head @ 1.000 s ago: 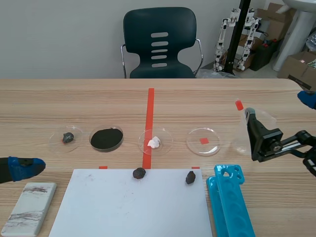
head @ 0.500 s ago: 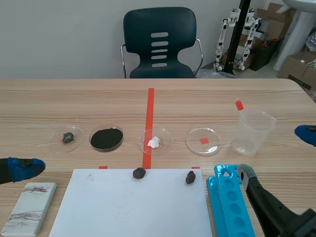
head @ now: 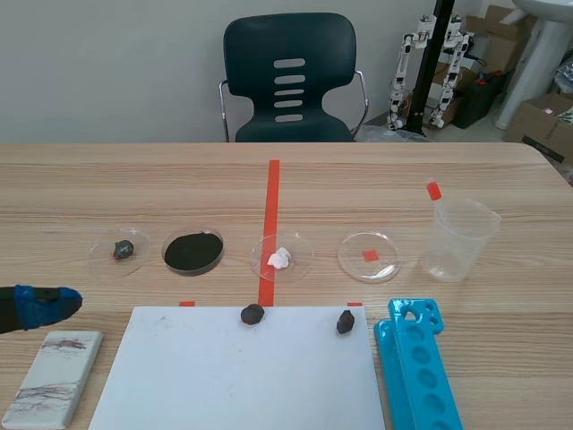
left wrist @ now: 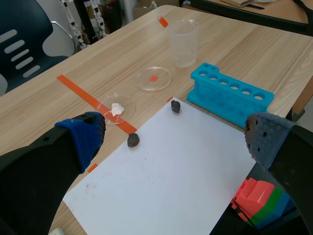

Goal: Return to the home posture

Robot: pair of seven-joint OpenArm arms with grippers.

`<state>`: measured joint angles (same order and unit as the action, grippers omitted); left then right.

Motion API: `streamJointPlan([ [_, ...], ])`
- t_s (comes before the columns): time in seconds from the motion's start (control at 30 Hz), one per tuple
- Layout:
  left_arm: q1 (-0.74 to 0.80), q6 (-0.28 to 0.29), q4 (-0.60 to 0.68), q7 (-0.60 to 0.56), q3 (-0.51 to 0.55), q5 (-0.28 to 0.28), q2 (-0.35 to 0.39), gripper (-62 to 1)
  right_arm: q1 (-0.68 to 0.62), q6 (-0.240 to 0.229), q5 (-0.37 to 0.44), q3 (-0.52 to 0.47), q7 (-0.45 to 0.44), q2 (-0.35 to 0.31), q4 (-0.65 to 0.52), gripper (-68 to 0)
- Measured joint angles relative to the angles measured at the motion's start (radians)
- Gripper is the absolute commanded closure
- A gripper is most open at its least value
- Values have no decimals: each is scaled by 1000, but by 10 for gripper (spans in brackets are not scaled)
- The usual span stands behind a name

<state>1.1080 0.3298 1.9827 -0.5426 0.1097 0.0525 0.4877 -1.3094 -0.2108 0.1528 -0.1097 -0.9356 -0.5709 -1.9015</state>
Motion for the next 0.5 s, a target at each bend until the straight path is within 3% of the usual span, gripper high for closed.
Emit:
streamJointPlan([
  [0.5, 0, 0, 0, 0, 0, 0, 0, -598, -32, -7, 0, -46, -10, 0, -28, -647],
])
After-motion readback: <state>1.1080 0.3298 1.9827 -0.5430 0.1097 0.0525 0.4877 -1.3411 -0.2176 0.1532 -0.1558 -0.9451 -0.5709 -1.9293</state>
